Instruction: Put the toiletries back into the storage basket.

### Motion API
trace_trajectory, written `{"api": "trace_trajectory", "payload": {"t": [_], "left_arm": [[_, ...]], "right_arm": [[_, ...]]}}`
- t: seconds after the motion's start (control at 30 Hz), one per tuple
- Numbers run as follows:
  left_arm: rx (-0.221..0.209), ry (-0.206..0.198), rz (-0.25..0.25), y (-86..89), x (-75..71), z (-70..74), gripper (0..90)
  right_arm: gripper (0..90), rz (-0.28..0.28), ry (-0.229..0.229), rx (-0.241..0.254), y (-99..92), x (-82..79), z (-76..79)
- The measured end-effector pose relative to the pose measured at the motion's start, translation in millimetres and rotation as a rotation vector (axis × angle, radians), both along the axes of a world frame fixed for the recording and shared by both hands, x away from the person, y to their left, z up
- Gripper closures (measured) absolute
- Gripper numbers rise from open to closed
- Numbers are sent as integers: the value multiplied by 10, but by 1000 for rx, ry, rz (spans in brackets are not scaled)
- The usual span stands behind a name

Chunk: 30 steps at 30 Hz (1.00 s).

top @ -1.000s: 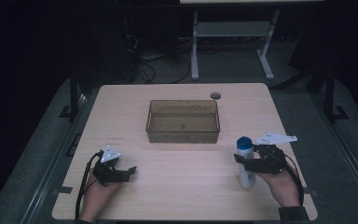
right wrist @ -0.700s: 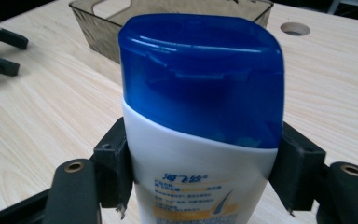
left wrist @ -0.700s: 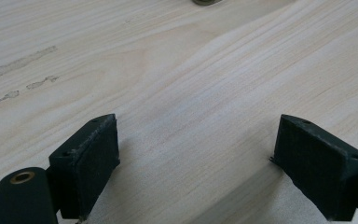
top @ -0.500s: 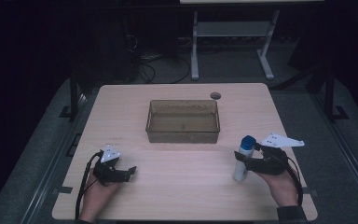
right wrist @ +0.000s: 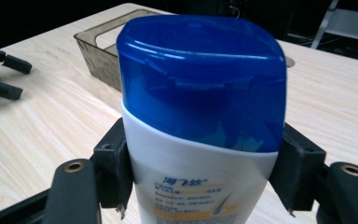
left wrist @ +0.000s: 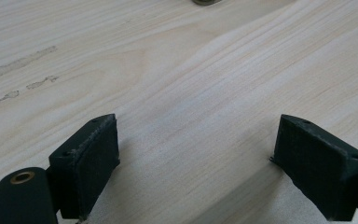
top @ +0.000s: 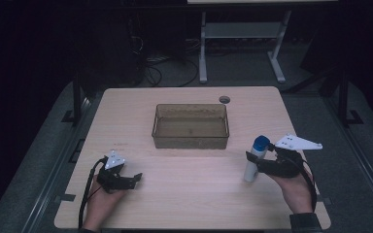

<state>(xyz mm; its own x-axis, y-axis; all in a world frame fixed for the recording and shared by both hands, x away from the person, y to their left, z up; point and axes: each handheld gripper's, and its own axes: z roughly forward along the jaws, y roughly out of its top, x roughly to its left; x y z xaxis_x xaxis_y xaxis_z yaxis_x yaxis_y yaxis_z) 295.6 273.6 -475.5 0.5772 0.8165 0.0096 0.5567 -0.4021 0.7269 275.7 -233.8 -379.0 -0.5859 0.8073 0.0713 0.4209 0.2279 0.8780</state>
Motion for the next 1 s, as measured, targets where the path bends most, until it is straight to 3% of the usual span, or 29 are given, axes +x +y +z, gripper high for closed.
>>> {"api": "trace_trajectory", "payload": {"t": [0.53,1.0], "left_arm": [[1,3,-1,1,0,2,125],[0,1,1,0,1,3,125]], "right_arm": [[327,0,-71,7,65,144,227],[327,4,-93,3,159,331,378]]}}
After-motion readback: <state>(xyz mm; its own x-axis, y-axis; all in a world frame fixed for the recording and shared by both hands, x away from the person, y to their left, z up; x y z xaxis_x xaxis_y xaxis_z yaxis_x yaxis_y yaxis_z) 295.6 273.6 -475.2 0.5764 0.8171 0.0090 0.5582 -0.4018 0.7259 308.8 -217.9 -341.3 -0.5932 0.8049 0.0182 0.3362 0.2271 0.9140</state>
